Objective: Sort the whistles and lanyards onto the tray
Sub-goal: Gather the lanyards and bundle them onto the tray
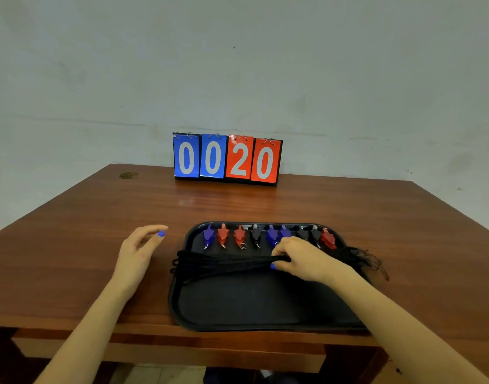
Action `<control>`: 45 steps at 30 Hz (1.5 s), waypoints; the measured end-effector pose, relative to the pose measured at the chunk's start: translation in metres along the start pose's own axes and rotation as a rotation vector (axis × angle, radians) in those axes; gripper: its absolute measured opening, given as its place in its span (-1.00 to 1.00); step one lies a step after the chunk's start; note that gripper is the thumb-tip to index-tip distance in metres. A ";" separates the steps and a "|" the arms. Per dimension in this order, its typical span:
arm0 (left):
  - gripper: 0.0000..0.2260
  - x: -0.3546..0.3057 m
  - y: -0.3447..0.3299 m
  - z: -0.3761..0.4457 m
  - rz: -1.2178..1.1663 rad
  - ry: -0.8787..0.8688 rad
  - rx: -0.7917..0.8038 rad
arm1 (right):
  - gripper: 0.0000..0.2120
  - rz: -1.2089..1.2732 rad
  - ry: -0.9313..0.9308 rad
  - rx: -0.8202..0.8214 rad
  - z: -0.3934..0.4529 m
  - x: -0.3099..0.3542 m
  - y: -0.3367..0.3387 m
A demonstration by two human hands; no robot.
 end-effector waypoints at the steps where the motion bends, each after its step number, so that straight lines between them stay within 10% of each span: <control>1: -0.84 -0.003 -0.001 -0.001 0.083 -0.055 -0.017 | -0.77 -0.035 0.003 -0.008 -0.002 0.001 -0.004; 8: -0.49 -0.067 -0.075 -0.027 0.546 -0.495 0.357 | -0.61 -0.426 0.084 -0.086 -0.009 0.010 -0.023; 13: -0.38 -0.063 -0.139 -0.037 0.854 -0.321 0.719 | -0.62 -0.353 0.102 -0.191 -0.027 0.014 -0.020; 21: -0.81 -0.088 -0.152 -0.033 0.557 -0.292 0.627 | -0.72 0.089 0.111 -0.215 -0.047 0.028 0.017; 30: -0.77 -0.156 -0.133 -0.028 0.020 -0.192 0.316 | -0.55 0.827 0.032 -0.186 -0.061 0.032 0.033; 33: -0.79 -0.178 -0.141 -0.034 -0.256 -0.071 0.309 | -0.38 0.846 0.097 -0.154 -0.057 0.041 0.032; 38: -0.76 -0.203 -0.151 -0.038 -0.722 0.159 0.353 | -0.76 0.905 0.084 -0.175 -0.059 0.053 0.040; 45: -0.74 -0.193 -0.147 -0.020 -1.163 0.356 0.407 | -0.76 1.053 -0.027 0.178 -0.068 0.039 0.054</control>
Point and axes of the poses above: each hand's wrist, its own z-axis towards the middle knuckle, its own y-axis out of the back of the hand, x = y × z, the point moved 1 cm from there along z, towards the middle knuckle, and after that the axes turned 1 degree about x, right-handed, at the moved point
